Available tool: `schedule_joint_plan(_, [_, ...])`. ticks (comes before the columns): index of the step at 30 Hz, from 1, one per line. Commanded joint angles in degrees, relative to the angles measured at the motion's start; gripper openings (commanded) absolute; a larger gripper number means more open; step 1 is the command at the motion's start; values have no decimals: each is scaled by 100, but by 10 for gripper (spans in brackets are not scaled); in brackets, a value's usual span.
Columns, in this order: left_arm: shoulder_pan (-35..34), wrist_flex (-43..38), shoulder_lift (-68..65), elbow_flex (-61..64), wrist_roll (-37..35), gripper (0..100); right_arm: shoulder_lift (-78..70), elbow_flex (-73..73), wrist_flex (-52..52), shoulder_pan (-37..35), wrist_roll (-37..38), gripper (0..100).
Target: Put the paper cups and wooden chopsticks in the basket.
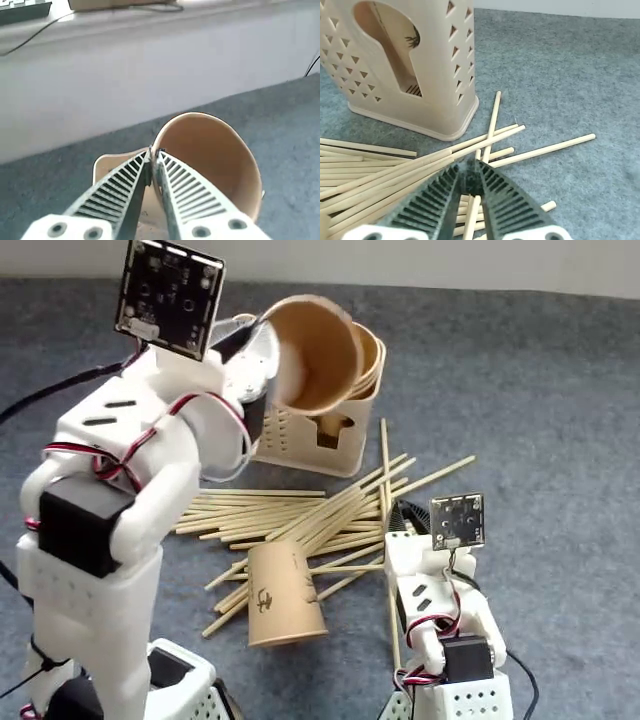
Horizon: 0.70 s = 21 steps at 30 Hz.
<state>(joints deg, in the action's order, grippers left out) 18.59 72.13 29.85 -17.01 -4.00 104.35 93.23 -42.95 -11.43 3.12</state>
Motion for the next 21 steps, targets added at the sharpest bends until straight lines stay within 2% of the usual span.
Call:
schedule_joint_plan(1, [330, -765, -251, -136, -53, 7, 66, -40, 127, 57, 62, 7])
schedule_joint_plan(12, [338, -1723, -1420, -119, -53, 7, 66, -40, 127, 57, 62, 7])
schedule_joint_plan(17, [330, -1802, -1710, -119, -70, 7, 66, -40, 136, 57, 62, 7])
schedule_joint_plan(21, [145, -1793, -1798, -119, -615, 9, 66, -40, 136, 57, 62, 7])
